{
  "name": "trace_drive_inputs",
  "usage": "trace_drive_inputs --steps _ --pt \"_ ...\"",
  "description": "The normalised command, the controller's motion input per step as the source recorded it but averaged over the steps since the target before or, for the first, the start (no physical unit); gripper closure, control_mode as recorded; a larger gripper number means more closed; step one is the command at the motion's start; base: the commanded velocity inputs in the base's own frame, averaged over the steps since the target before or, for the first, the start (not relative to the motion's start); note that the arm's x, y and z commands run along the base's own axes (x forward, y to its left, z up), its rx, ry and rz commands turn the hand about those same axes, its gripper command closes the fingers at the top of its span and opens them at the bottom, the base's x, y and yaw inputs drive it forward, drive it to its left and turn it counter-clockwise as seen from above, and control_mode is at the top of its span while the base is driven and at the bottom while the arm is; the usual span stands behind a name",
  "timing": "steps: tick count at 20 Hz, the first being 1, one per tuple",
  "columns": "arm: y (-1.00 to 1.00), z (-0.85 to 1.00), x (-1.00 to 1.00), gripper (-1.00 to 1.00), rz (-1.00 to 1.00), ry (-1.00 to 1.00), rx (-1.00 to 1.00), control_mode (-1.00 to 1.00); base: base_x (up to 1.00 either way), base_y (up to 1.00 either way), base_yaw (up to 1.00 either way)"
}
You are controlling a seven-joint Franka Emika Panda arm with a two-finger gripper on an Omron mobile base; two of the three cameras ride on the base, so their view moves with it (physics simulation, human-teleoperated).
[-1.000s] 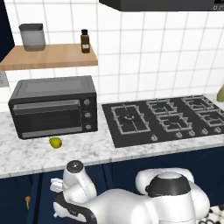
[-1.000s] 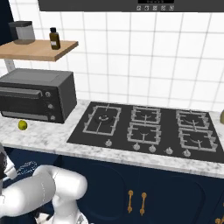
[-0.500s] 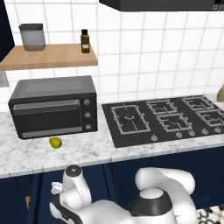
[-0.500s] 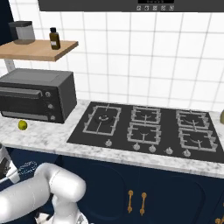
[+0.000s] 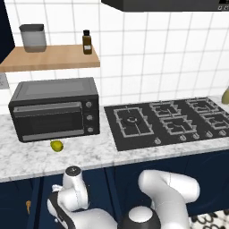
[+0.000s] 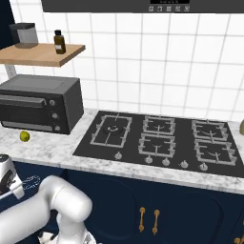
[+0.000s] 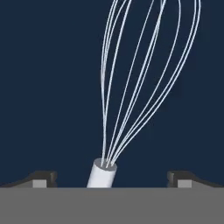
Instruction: Pick the whisk from the drawer and place it on the counter.
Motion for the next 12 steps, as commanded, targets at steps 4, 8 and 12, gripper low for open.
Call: trace_drive_inputs --steps 4,8,12 --pt "0.13 -0.49 0.0 -1.0 0.0 0.07 -0.04 -1.0 0.0 0.0 0.0" --pt "0.16 -0.46 0.01 -1.0 0.0 0.05 -0.04 -1.0 0.0 0.0 0.0" --pt "0.1 -0.33 0.01 1.0 0.0 0.01 -0.02 -1.0 0.0 0.0 0.0"
